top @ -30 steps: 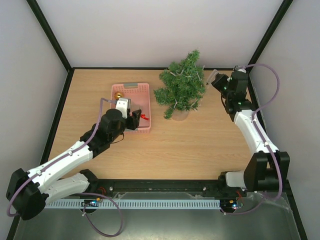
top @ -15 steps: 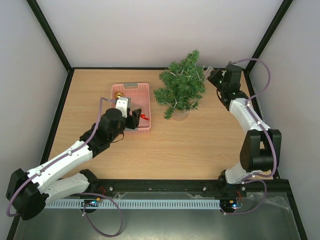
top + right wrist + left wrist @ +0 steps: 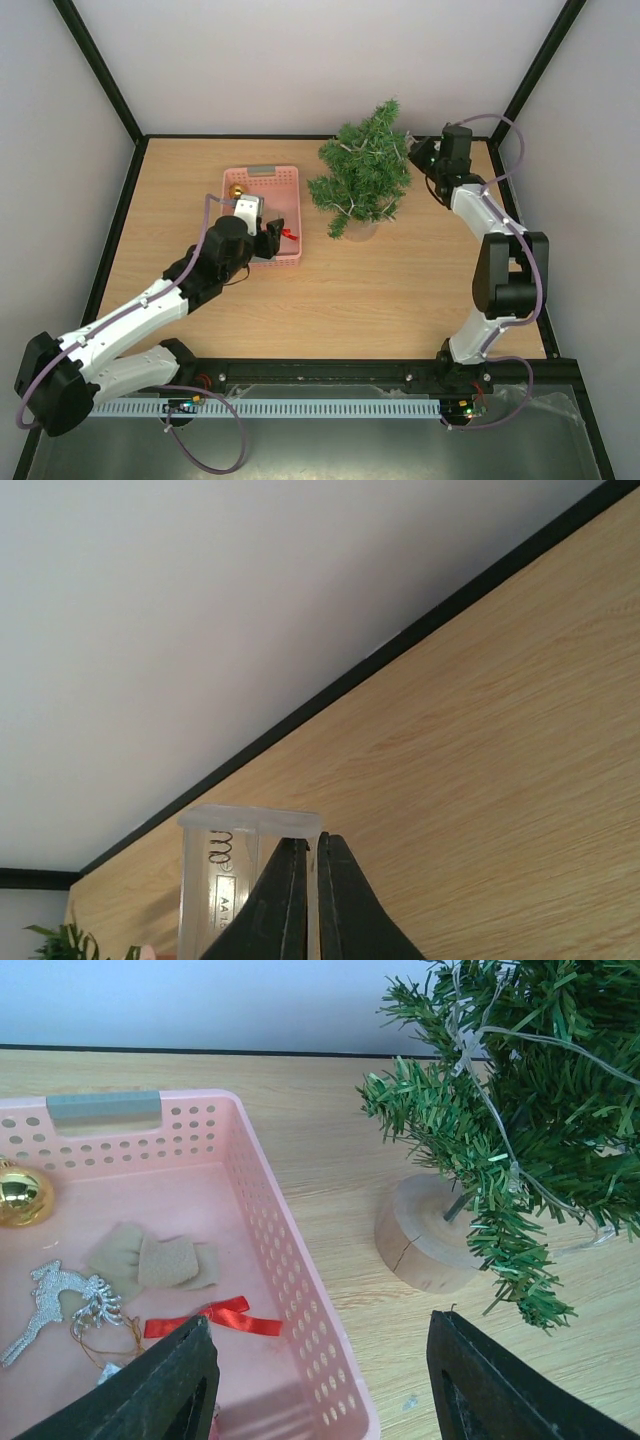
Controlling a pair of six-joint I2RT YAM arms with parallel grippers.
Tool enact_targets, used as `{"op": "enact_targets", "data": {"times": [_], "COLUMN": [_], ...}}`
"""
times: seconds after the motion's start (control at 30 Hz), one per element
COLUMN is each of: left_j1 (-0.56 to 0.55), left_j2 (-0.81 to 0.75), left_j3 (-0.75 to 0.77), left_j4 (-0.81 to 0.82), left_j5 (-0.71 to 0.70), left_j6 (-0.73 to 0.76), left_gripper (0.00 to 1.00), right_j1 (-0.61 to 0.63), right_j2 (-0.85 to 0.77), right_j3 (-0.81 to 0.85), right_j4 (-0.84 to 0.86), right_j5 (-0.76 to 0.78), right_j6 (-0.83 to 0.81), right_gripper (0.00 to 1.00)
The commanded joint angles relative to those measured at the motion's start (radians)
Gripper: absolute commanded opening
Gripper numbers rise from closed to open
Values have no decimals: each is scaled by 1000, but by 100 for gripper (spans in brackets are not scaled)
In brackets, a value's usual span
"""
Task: Decorate the small christmas tree
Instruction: Wrap the decoration item around the Christmas tree.
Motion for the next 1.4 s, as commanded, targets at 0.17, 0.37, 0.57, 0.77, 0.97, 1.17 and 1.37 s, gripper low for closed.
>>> {"op": "enact_targets", "data": {"times": [0.17, 0.37, 0.57, 0.77, 0.97, 1.17, 1.37], "left_j1": [7, 7, 7, 7, 8, 18, 52], "left_j2": [14, 17, 14, 10, 20, 31, 14], "left_j3": [45, 58, 63, 68, 97, 162, 185], "left_j4": [8, 2, -8, -21, -67, -162, -259], "left_j5": [2, 2, -1, -13, -34, -58, -76], "left_j6": [14, 20, 19, 13, 25, 46, 8], "left_gripper": [59, 59, 59, 62, 70, 99, 99], "right_j1": [-3, -4, -3, -4, -3, 10, 147], "right_j2": [50, 64, 52, -15, -175, -396, -631], "right_j3": [60, 83, 98, 85, -15, -187, -302], "right_j4": [-39, -63, -103, -209, -286, -314, -397], "right_j5": [-64, -78, -60, 28, 92, 92, 146], "right_j6": [-29, -58, -79, -128, -157, -158, -173], "right_gripper": [11, 13, 14, 26, 46, 63, 85]}}
